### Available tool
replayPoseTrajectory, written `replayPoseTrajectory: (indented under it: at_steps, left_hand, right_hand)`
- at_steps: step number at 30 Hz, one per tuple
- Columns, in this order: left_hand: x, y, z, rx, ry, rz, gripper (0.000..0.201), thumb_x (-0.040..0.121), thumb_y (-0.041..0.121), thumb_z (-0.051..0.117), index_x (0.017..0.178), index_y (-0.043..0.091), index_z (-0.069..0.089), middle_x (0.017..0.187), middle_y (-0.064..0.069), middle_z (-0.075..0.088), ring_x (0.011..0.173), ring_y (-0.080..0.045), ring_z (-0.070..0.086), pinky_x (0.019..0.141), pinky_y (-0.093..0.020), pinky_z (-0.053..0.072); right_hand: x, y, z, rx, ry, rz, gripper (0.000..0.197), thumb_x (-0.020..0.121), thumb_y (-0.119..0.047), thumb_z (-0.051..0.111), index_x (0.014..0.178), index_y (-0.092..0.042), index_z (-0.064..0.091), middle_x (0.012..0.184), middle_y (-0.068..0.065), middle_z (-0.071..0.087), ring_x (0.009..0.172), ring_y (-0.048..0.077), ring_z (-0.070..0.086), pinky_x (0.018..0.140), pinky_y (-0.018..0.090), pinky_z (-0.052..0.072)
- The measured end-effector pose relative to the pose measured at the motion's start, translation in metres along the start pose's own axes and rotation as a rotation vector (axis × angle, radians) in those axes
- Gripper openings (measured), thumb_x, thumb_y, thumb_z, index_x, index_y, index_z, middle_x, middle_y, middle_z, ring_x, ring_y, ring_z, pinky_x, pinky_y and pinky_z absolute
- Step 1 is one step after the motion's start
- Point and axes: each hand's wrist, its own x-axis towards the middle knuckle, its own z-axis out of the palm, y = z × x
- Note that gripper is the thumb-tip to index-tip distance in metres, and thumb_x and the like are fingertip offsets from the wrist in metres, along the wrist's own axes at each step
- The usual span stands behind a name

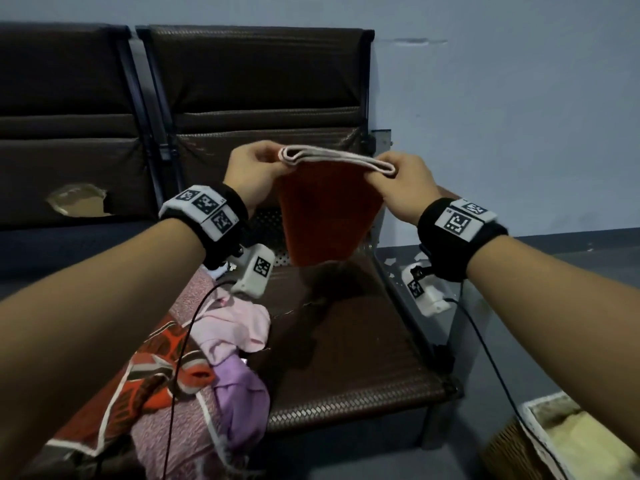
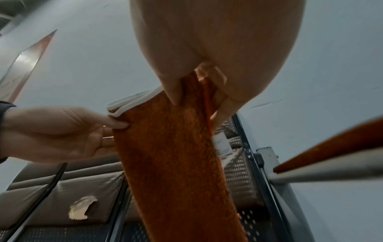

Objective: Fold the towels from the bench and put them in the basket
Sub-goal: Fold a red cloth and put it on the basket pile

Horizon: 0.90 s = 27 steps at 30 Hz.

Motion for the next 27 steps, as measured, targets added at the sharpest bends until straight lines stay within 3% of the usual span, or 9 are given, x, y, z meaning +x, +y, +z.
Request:
replayPoseTrajectory:
  at_steps: [4,6,8,11,13,17,22,24,27]
  left_hand:
    - [-0.046,-0.042,-0.009,0.093,-0.193,-0.190,0.030,0.077,-0.015,0.071,0.074,0.013,0.059,0.074,-0.007,0.060,0.070,-0.016,0.055,0.070,-0.027,0.048]
    - [-0.075,-0.065,-0.011,0.176,-0.345,-0.284,0.033,0.077,-0.019,0.067,0.072,0.011,0.055,0.070,-0.008,0.056,0.068,-0.018,0.051,0.063,-0.025,0.045]
    - [-0.101,-0.084,-0.010,0.226,-0.541,-0.401,0.033,0.080,-0.022,0.061,0.075,0.011,0.055,0.069,-0.006,0.057,0.065,-0.016,0.053,0.057,-0.020,0.046]
    - [-0.132,-0.099,-0.004,0.291,-0.835,-0.646,0.026,0.087,-0.017,0.056,0.093,0.008,0.060,0.073,-0.005,0.062,0.060,-0.014,0.059,0.048,-0.021,0.050]
    - [-0.142,-0.104,0.001,0.370,-0.910,-0.768,0.024,0.089,-0.012,0.055,0.105,0.006,0.060,0.081,-0.014,0.055,0.058,-0.018,0.054,0.044,-0.021,0.049]
    - [-0.134,-0.115,0.005,0.334,-0.783,-0.865,0.015,0.091,-0.005,0.053,0.103,0.003,0.056,0.077,-0.015,0.051,0.060,-0.021,0.049,0.050,-0.026,0.049]
    - [-0.106,-0.156,0.008,0.244,-0.439,-0.781,0.012,0.095,0.003,0.058,0.104,0.010,0.062,0.080,-0.008,0.055,0.063,-0.017,0.051,0.062,-0.030,0.047]
    - [-0.098,-0.174,0.014,0.244,-0.318,-0.738,0.011,0.096,0.006,0.058,0.102,0.009,0.067,0.081,-0.008,0.058,0.062,-0.017,0.053,0.062,-0.030,0.047]
    - [-0.091,-0.194,0.026,0.321,-0.204,-0.658,0.020,0.097,0.010,0.057,0.109,0.001,0.070,0.076,-0.009,0.063,0.061,-0.020,0.055,0.061,-0.028,0.046]
  right_hand:
    - [-0.033,0.027,0.013,-0.072,-0.263,0.054,0.008,0.093,-0.016,0.063,0.099,-0.018,0.067,0.083,0.000,0.068,0.073,0.013,0.061,0.069,0.029,0.050]
    - [-0.053,0.042,0.020,-0.123,-0.459,0.100,0.004,0.094,-0.016,0.064,0.096,-0.018,0.067,0.084,0.004,0.068,0.072,0.014,0.061,0.065,0.025,0.050]
    - [-0.073,0.056,0.030,-0.188,-0.691,0.166,0.005,0.094,-0.017,0.065,0.090,-0.021,0.067,0.080,0.002,0.067,0.069,0.013,0.061,0.060,0.016,0.049]
    - [-0.098,0.076,0.046,-0.090,-0.936,0.490,0.007,0.093,-0.011,0.065,0.098,-0.010,0.069,0.080,0.006,0.068,0.069,0.019,0.066,0.068,0.030,0.056]
    - [-0.107,0.085,0.051,-0.026,-0.997,0.659,0.012,0.092,-0.009,0.064,0.103,-0.006,0.067,0.075,0.007,0.070,0.062,0.019,0.068,0.061,0.031,0.057]
    - [-0.097,0.096,0.050,0.118,-0.935,0.740,0.021,0.088,-0.010,0.067,0.108,-0.004,0.066,0.079,0.008,0.069,0.063,0.016,0.067,0.058,0.029,0.056]
    - [-0.077,0.104,0.077,0.385,-0.489,0.663,0.038,0.087,0.002,0.068,0.125,0.003,0.062,0.099,0.014,0.068,0.077,0.018,0.065,0.071,0.027,0.058]
    - [-0.070,0.105,0.090,0.239,-0.358,0.577,0.047,0.084,-0.007,0.074,0.129,-0.005,0.059,0.104,0.007,0.067,0.083,0.014,0.064,0.071,0.023,0.056]
    - [-0.067,0.104,0.102,-0.115,-0.440,0.306,0.055,0.083,-0.026,0.078,0.133,-0.019,0.055,0.119,-0.004,0.063,0.105,0.011,0.062,0.087,0.022,0.047]
